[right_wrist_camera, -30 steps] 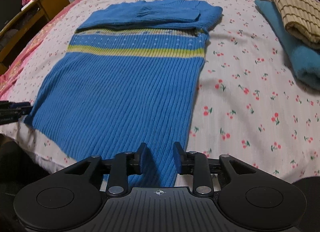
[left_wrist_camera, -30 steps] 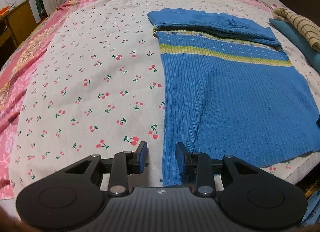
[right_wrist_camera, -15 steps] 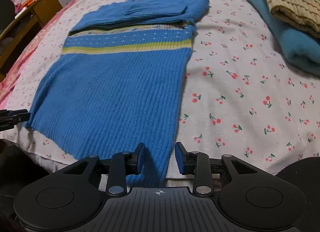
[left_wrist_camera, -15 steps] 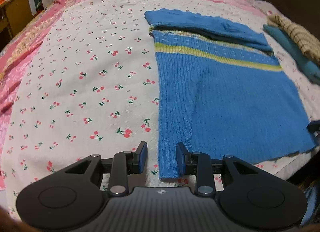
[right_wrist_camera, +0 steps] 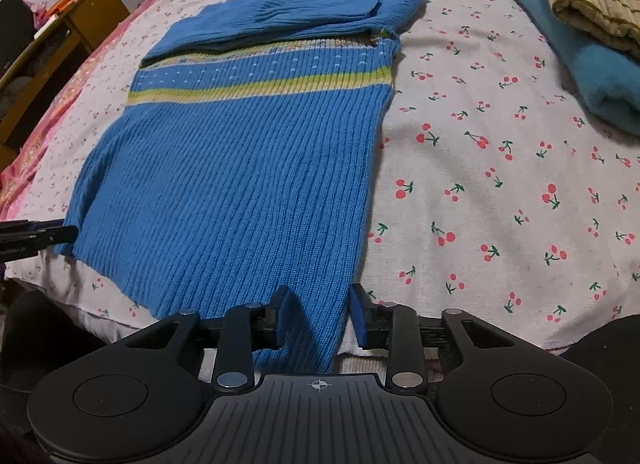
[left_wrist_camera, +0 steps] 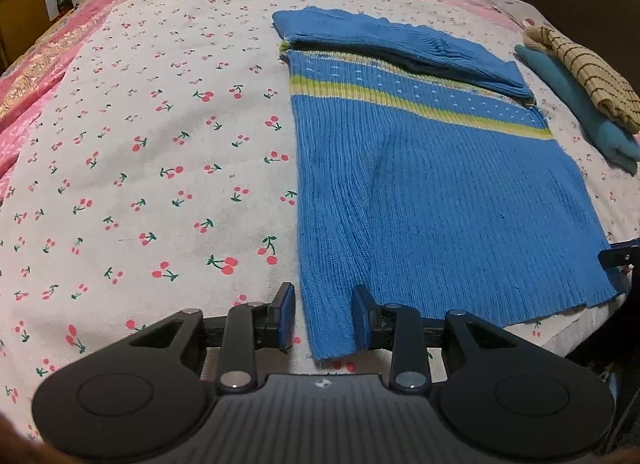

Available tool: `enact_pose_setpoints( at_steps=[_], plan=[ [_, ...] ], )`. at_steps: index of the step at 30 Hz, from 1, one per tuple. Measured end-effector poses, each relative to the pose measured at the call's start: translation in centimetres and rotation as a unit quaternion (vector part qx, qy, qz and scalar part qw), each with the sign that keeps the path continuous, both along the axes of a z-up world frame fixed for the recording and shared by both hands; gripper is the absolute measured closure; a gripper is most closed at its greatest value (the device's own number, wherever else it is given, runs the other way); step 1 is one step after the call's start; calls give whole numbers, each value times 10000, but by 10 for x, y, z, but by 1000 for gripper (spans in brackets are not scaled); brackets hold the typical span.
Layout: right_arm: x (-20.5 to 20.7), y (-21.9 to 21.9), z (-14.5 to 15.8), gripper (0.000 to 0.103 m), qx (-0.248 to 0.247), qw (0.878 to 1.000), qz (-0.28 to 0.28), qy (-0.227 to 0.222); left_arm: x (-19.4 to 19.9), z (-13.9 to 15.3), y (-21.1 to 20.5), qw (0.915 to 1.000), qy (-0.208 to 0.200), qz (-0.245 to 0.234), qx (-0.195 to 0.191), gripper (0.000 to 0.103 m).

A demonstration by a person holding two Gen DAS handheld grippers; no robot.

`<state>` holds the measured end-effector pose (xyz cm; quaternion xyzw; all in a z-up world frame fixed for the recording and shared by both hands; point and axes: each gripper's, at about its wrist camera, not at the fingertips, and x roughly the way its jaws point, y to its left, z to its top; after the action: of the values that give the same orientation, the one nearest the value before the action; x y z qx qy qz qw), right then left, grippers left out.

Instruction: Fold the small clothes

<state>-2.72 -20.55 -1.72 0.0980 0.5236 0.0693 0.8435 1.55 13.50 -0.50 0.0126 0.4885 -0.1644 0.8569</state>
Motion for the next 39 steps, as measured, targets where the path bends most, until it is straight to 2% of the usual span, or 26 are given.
enact_pose_setpoints(
  at_steps=[1,4,7,11,14,19,24,31,32,34,35,37,39],
  plan=[
    [0,-1,0,86,82,10000,-5,9,0,1,2,10000,5,16,-42,79],
    [-1,-6,1,92,357,9993,-94,2,1,7,7,9996,-15,153,-239,89],
    [-2,-10,4,95,622,9978,-196,-70,4,14,13,9982,-40,303,-514,91],
    [-1,-21,11,98,1240,9912,-383,-274,12,21,16,9943,-33,512,-938,92],
    [5,-30,19,98,1559,9853,-518,-468,25,29,17,9883,-36,684,-1364,93],
    [25,-52,38,98,2107,9692,-828,-970,59,45,11,9803,-200,813,-1787,93],
    [57,-74,58,98,2418,9541,-1100,-1386,98,67,2,9723,-498,833,-2124,94],
    [119,-96,76,100,2754,9314,-1489,-1855,164,91,-8,9658,-1048,940,-2178,95],
    [127,-98,76,102,2786,9287,-1556,-1887,172,91,-10,9666,-1084,952,-2119,95],
    [146,-104,77,102,2767,9247,-1684,-1999,181,88,-13,9674,-908,808,-2224,95],
    [152,-104,76,102,2698,9260,-1694,-2025,179,86,-17,9710,-886,731,-2097,95],
    [158,-103,73,101,2634,9301,-1605,-1993,168,81,-29,9831,-910,446,-1526,95],
    [161,-97,65,96,2417,9417,-1403,-1875,154,70,-38,9903,-797,158,-1129,94]
  ],
)
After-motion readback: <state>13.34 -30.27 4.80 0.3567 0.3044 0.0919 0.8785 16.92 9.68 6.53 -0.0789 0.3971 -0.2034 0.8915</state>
